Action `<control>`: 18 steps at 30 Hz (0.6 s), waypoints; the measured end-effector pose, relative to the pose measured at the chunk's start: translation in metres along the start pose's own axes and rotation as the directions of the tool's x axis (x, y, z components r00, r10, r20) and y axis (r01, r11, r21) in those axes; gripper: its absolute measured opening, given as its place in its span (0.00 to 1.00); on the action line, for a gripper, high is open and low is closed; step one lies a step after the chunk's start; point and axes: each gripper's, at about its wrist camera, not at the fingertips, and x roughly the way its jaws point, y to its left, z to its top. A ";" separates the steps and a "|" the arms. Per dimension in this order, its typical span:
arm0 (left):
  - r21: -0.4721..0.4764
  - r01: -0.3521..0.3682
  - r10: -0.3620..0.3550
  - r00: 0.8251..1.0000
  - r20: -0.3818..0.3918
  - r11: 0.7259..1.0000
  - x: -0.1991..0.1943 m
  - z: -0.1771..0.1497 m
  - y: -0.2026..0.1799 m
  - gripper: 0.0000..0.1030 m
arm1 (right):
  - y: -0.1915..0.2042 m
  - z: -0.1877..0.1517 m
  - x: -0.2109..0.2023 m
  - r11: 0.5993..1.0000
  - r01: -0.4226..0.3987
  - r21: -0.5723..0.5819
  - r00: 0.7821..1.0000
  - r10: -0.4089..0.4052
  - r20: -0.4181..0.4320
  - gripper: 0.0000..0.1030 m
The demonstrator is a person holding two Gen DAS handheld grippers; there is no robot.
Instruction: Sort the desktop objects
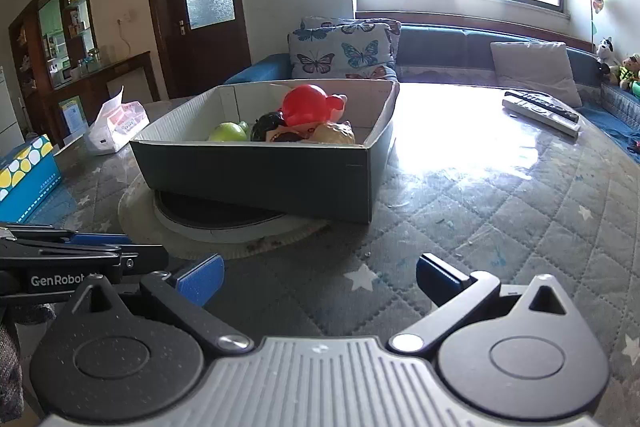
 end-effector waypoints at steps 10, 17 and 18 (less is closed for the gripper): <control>0.022 -0.046 0.047 0.998 -0.039 0.999 0.006 -0.004 -0.001 0.40 | 0.007 -0.007 0.003 1.000 0.019 -0.025 1.000 -0.019 -0.018 1.00; 0.016 -0.053 0.054 0.997 -0.057 0.998 0.008 -0.005 0.000 0.40 | 0.006 -0.007 0.004 0.999 0.027 -0.019 1.000 -0.027 -0.015 1.00; 0.015 -0.057 0.058 0.997 -0.059 0.998 0.009 -0.004 0.001 0.40 | 0.006 -0.007 0.004 0.999 0.029 -0.018 0.999 -0.029 -0.015 1.00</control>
